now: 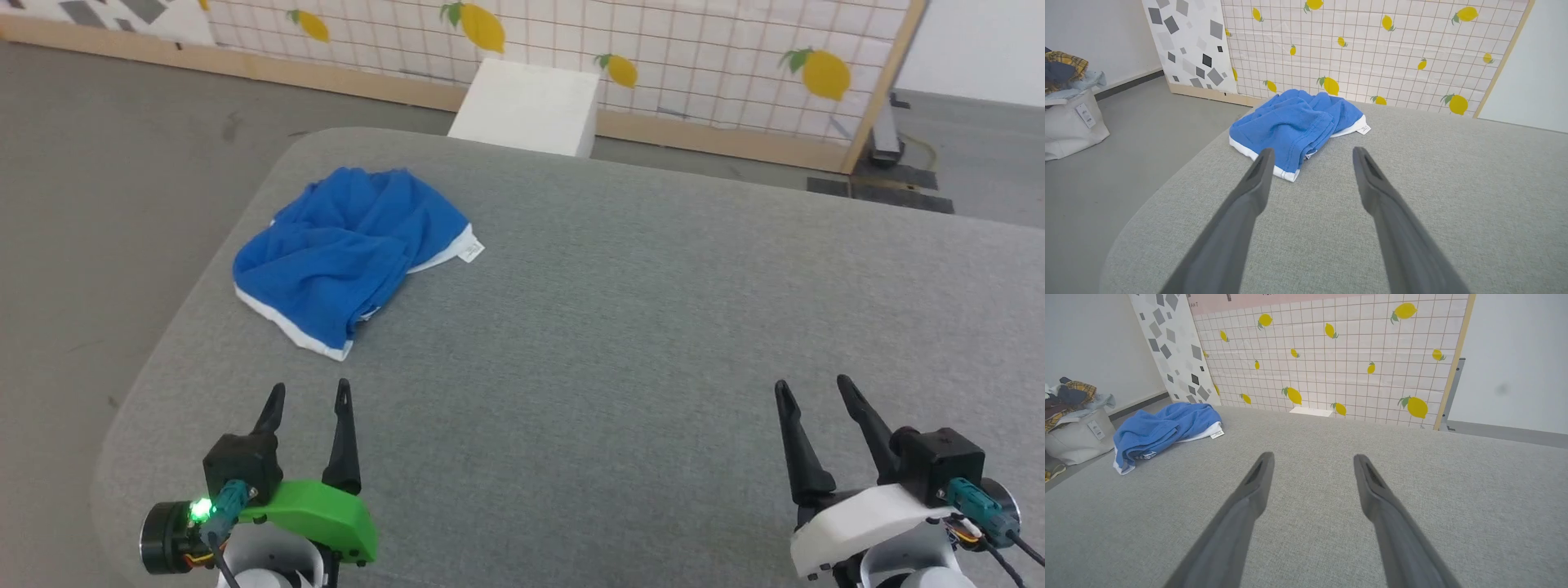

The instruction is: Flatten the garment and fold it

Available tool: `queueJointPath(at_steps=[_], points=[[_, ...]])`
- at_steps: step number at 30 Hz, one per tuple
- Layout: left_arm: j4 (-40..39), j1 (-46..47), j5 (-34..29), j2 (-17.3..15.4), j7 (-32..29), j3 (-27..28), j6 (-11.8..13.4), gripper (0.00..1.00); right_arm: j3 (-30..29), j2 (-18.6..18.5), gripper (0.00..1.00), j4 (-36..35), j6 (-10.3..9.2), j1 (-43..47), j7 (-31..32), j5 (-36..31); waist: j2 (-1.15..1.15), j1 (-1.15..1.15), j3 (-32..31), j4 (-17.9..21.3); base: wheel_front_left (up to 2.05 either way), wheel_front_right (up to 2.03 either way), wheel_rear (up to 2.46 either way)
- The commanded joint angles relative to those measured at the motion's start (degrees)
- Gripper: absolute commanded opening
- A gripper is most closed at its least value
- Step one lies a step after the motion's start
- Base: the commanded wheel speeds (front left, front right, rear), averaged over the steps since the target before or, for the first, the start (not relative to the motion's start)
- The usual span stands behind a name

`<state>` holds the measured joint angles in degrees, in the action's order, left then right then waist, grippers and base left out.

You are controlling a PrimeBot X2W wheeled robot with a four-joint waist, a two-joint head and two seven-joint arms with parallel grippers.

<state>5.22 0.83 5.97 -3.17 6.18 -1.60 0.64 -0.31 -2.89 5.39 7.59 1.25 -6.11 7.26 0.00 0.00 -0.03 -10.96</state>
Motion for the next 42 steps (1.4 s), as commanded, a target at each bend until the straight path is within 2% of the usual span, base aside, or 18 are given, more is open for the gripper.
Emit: queueJointPath(at_steps=[1, 42], points=[[0.41, -0.75, 0.65, 0.02, 0.54, -0.06, 0.33, 1.00, 0.09, 0.01, 1.00, 0.38, -0.04, 0.69, -0.64, 0.58, 0.00, 0.00, -0.05, -0.90, 0.00, 0.00, 0.00], [4.48, -1.33, 3.04, 0.03, 5.38, -0.57, 1.23, 1.00, 0.02, 0.01, 1.00, 4.96, -0.08, 1.23, -5.46, 4.39, 0.00, 0.00, -0.29, -10.00, 0.00, 0.00, 0.00]])
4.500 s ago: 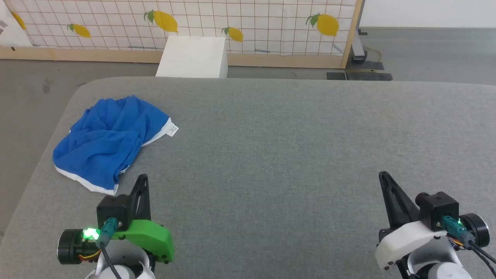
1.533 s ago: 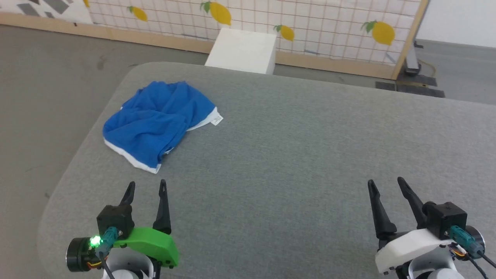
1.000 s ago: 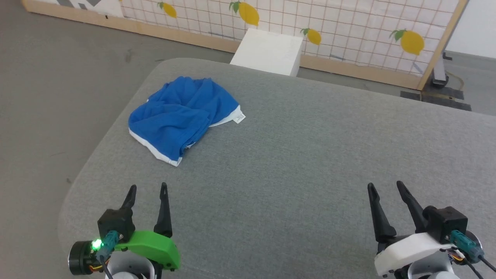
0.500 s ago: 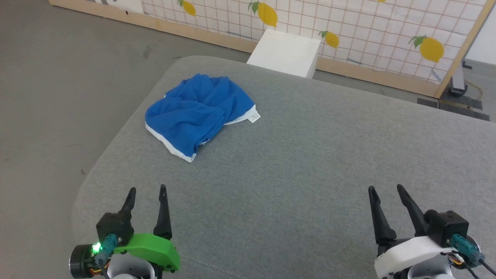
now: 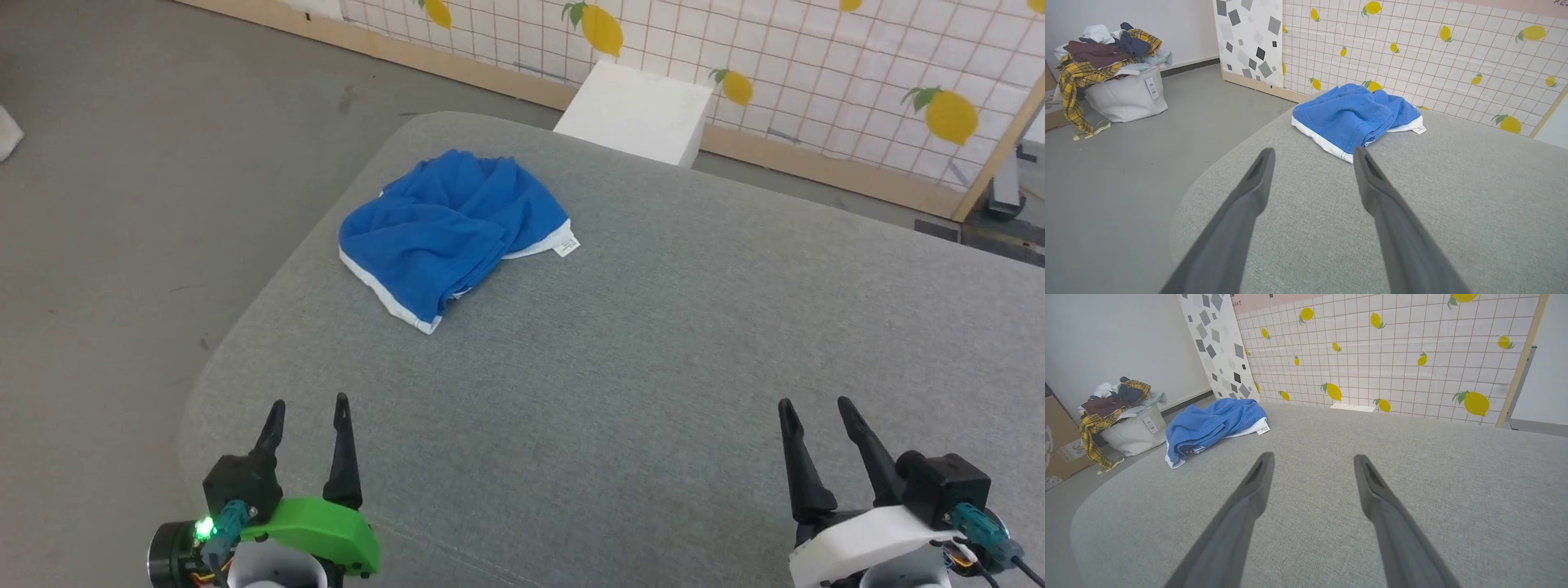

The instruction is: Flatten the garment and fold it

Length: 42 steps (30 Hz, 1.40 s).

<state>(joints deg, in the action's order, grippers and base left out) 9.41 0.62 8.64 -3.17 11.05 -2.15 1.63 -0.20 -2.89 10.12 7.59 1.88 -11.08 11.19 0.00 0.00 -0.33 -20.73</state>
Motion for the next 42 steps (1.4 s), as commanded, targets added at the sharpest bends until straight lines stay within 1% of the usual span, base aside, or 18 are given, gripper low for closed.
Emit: queueJointPath(at_steps=[1, 29, 35, 37, 42], points=[[0.43, -1.13, 0.38, 0.03, 0.65, -0.05, 0.29, 1.00, -0.08, 0.01, 1.00, 0.34, -0.08, 0.64, -0.63, 0.57, 0.00, 0.00, -0.01, -0.47, 0.00, 0.00, 0.00], [2.86, -1.26, 1.11, -0.20, 3.93, -0.59, 1.63, 1.00, -0.09, 0.02, 1.00, 4.02, -0.10, 0.41, -3.86, 3.35, 0.00, 0.00, 0.65, -6.26, 0.00, 0.00, 0.00], [2.62, -1.26, 1.26, -0.19, 3.95, -0.42, 1.69, 1.00, -0.32, 0.02, 1.00, 3.90, -0.10, 0.31, -3.73, 3.07, 0.00, 0.00, 0.77, -6.17, 0.00, 0.00, 0.00], [2.60, -1.27, 1.31, -0.20, 3.95, -0.33, 1.68, 1.00, -0.43, 0.02, 1.00, 3.89, -0.10, 0.23, -3.62, 2.54, 0.00, 0.00, 0.81, -6.09, 0.00, 0.00, 0.00], [2.59, -0.35, 1.18, -0.33, 3.95, -0.77, 1.34, 1.00, -0.85, 0.02, 1.00, 2.37, -0.10, -0.18, -2.48, -1.68, 0.00, 0.00, 1.19, -5.91, 0.00, 0.00, 0.00]])
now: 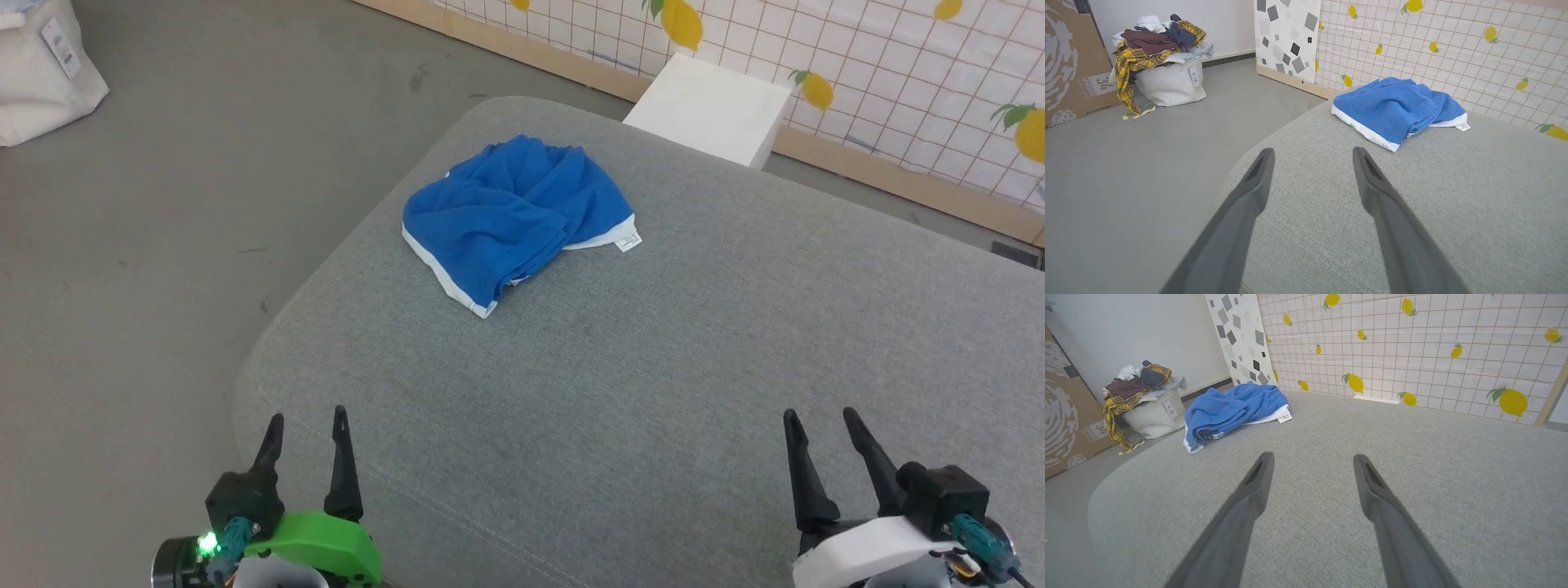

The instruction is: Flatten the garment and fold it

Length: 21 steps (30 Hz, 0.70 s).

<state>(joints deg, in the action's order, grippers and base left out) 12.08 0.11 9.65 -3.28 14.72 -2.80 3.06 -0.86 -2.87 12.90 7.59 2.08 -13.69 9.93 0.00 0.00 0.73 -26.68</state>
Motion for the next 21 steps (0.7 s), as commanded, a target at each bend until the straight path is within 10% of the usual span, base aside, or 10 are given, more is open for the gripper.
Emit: queueJointPath(at_steps=[1, 21], points=[[0.01, 0.66, 0.14, -0.36, 0.28, -0.29, -0.33, 1.00, -0.31, 0.00, 1.00, -0.79, -0.10, -0.48, 0.45, -0.98, 0.00, 0.00, 0.24, 0.08, 0.00, 0.00, 0.00], [24.33, 42.08, 7.04, -4.81, -14.27, -2.34, -9.48, 1.00, -1.50, 0.00, 1.00, -15.39, -0.10, -3.89, 10.80, -8.82, 0.00, 0.00, 13.45, 9.76, 0.00, 0.00, 0.00]])
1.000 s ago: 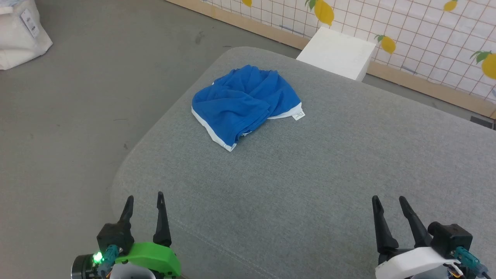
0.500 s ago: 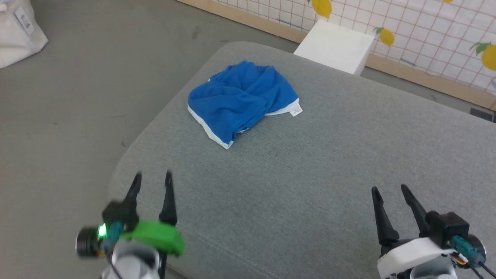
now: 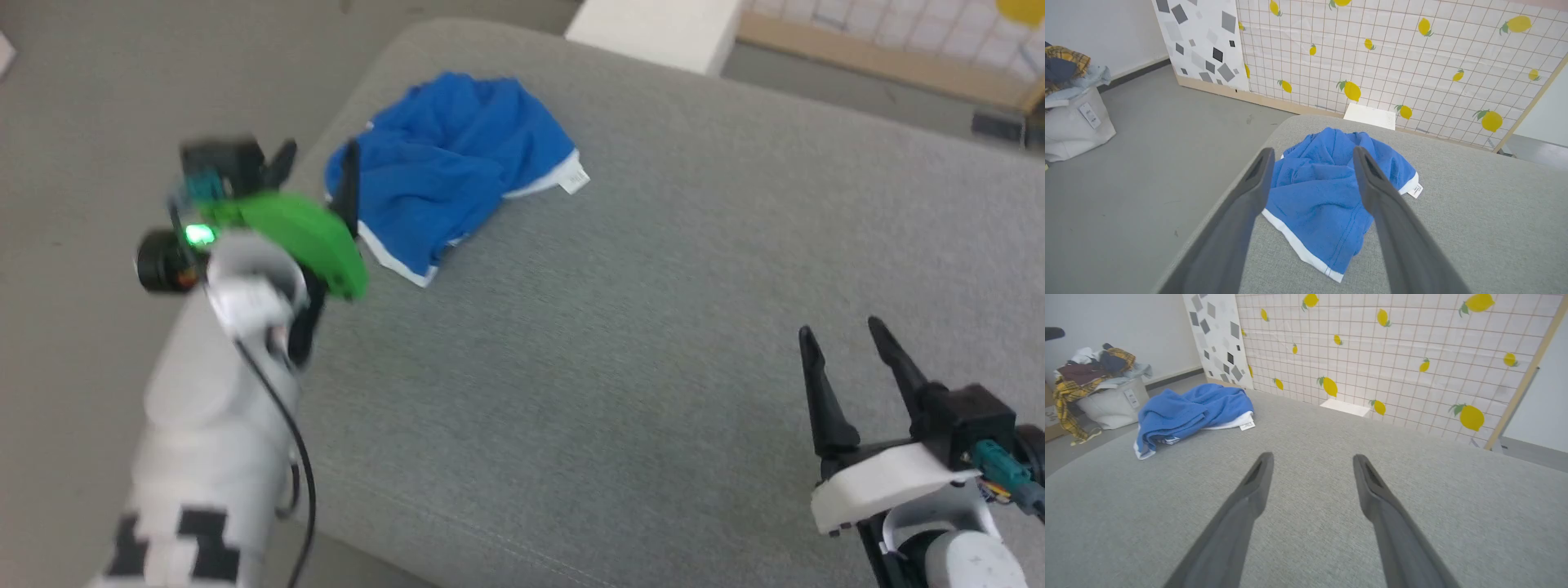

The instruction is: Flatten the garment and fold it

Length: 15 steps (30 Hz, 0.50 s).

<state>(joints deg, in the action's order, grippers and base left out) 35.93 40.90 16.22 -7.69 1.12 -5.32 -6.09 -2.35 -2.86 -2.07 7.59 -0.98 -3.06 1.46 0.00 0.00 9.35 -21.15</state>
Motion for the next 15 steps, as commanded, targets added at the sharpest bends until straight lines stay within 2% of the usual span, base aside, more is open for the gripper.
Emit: queueJointPath(at_steps=[1, 5, 10, 15], points=[[2.26, 3.45, 1.06, -0.67, -2.66, 0.25, -0.44, 1.00, -0.23, -0.01, 1.00, -0.99, -0.10, -0.86, 0.47, -0.62, 0.00, 0.00, 5.63, 4.80, 0.00, 0.00, 0.00], [9.27, 11.96, 3.67, -2.19, -12.09, 1.10, -0.67, 1.00, -1.30, -0.01, 1.00, -3.39, -0.10, -0.87, 1.68, -1.22, 0.00, 0.00, 9.57, 7.65, 0.00, 0.00, 0.00], [16.69, 18.81, 4.60, -3.74, -24.29, 1.42, 1.84, 1.00, -2.28, -0.01, 1.00, -5.17, -0.10, -0.89, 2.13, -1.12, 0.00, 0.00, 13.29, 10.43, 0.00, 0.00, 0.00], [19.80, 21.47, 5.32, -3.52, -29.52, 1.39, 3.33, 1.00, -2.92, -0.01, 1.00, -6.49, -0.10, -1.23, 2.14, -0.89, 0.00, 0.00, 16.11, 11.78, 0.00, 0.00, 0.00]])
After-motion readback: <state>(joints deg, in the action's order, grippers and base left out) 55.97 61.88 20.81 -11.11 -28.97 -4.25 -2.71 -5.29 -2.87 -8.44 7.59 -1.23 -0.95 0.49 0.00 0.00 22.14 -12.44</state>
